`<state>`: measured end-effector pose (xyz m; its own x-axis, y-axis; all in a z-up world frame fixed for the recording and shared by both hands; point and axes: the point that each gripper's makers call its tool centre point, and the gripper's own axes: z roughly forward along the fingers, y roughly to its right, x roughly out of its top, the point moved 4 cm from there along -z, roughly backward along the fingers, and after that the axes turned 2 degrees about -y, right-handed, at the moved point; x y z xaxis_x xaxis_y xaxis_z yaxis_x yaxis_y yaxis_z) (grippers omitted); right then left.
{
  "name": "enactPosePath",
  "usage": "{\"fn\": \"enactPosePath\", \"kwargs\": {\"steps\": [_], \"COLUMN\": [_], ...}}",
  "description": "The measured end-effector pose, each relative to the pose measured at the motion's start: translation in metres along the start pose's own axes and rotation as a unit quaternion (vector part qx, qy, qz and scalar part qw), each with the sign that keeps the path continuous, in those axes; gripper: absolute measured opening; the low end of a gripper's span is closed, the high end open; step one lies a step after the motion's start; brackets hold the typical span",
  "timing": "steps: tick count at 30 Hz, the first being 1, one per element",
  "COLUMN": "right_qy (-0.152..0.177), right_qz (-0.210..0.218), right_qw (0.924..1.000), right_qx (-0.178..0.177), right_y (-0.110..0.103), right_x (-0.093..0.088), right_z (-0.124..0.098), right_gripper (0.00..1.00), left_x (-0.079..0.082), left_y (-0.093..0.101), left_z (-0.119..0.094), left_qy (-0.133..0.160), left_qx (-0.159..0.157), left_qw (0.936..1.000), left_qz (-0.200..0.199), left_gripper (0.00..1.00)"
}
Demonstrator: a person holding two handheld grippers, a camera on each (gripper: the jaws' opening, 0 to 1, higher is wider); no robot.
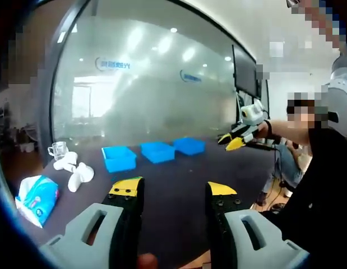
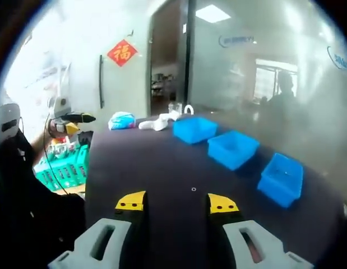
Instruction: Sort the screws, nuts, and washers into the corresponding bins
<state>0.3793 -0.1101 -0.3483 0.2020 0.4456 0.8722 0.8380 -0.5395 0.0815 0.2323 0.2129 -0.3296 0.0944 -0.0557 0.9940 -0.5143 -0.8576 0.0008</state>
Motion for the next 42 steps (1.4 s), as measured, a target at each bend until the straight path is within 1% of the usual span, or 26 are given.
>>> {"fn": "enactPosePath", "kwargs": {"steps": [5, 9, 13, 17, 21, 24, 33, 35, 42], "right_qy": [-0.021, -0.050, -0.074, -0.105, -0.129, -0.155, -0.213, -0.231, -0.270], "right_qz": [-0.011, -0.028, -0.033, -0.037, -0.045, -0.058, -0.086, -0.098, -0.111], "right_qw": [0.9996, 0.9980, 0.9960, 0.9926, 0.9891, 0.9843, 0.9698, 0.9642, 0.9508], "right_qx": [0.014, 0.027, 0.037, 0.048, 0.055, 0.060, 0.080, 0.085, 0.104], "right_y": [0.003, 0.005, 0.010, 0.013, 0.015, 0.017, 0.015, 0.016, 0.016], "right_x": [0.006, 0.008, 0.008, 0.002, -0.004, -0.010, -0.019, -0.021, -0.021], "right_z": [0.018, 0.033, 0.049, 0.063, 0.075, 0.084, 0.107, 0.113, 0.125], "right_gripper": [0.35, 0.35, 0.33, 0.32, 0.31, 0.30, 0.26, 0.26, 0.23], "left_x": [-0.001, -0.003, -0.004, -0.004, -0.004, -0.005, -0.006, -0.006, -0.008], "left_y": [-0.005, -0.005, -0.005, -0.007, -0.009, -0.010, -0.008, -0.007, -0.004], "left_z": [-0.001, -0.001, -0.001, -0.004, -0.007, -0.008, -0.008, -0.007, -0.007], "left_qy": [0.000, -0.001, -0.001, 0.000, 0.001, 0.001, -0.002, -0.002, 0.002], "left_qx": [0.004, 0.005, 0.004, 0.008, 0.014, 0.016, 0.013, 0.012, 0.011], "left_qw": [1.0000, 1.0000, 1.0000, 0.9999, 0.9999, 0.9998, 0.9998, 0.9998, 0.9998], "left_qz": [-0.004, -0.006, -0.007, -0.007, -0.009, -0.013, -0.013, -0.013, -0.019], "left_gripper": [0.43, 0.43, 0.43, 0.43, 0.43, 0.43, 0.43, 0.43, 0.43]}}
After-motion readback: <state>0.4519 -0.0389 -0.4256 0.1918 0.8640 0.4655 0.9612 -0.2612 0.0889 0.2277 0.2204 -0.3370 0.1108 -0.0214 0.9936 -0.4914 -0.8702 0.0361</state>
